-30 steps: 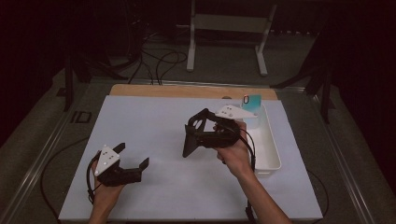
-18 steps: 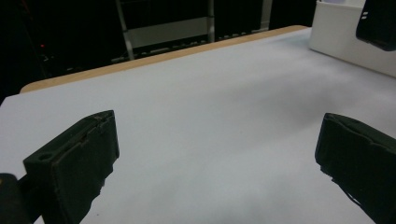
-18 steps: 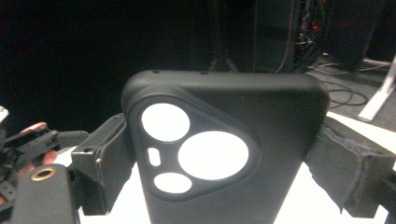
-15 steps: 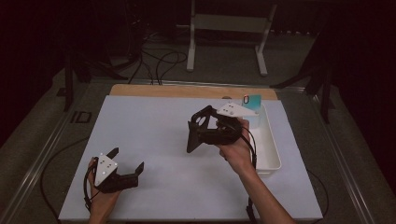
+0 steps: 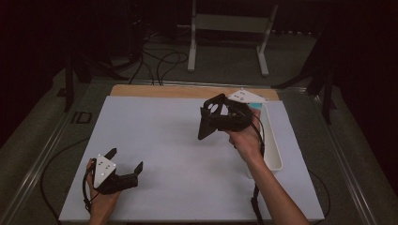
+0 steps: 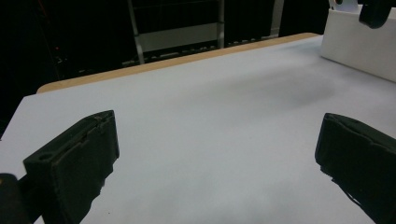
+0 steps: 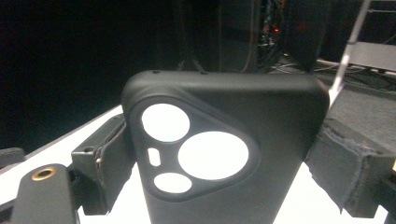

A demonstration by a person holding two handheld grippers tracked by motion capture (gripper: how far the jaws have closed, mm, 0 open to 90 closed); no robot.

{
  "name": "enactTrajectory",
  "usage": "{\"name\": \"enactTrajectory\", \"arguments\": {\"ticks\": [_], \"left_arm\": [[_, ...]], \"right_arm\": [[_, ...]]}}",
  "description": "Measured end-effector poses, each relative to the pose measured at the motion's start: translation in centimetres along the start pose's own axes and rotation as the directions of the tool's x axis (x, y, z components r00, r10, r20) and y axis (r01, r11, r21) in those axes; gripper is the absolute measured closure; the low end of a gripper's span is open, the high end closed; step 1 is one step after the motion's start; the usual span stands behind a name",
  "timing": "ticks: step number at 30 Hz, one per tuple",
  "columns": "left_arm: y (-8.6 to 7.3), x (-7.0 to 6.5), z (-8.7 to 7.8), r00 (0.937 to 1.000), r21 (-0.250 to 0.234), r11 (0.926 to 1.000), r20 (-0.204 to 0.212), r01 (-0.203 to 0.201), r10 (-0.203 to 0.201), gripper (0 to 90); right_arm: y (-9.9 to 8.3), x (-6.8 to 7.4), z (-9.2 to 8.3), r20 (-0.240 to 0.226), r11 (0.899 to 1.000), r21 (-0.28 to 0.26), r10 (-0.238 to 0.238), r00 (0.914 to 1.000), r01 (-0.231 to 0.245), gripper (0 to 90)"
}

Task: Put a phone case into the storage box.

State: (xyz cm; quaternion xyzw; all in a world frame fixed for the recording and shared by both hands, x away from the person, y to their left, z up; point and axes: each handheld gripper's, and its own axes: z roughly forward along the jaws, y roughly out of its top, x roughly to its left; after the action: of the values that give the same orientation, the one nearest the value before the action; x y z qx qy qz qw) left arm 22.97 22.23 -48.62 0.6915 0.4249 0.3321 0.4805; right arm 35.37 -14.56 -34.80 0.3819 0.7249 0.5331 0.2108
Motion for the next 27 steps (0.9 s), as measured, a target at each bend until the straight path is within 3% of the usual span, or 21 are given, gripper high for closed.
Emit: {"name": "enactTrajectory", "arguments": {"ticks": [16,27], "left_arm": [[0.0,0.0,-0.1,0.9999,-0.004,1.0,-0.015,0.004,-0.004,0.1],[0.0,0.0,-0.1,0.9998,-0.005,1.0,-0.018,0.002,-0.002,0.0]], "right_arm": [[0.8,-3.4,-0.7,0.102,1.0,-0.009,0.018,0.9946,-0.017,14.1],[1.0,-6.7,-2.2,0.189,0.999,-0.022,0.053,0.9806,-0.05,14.2]]}}
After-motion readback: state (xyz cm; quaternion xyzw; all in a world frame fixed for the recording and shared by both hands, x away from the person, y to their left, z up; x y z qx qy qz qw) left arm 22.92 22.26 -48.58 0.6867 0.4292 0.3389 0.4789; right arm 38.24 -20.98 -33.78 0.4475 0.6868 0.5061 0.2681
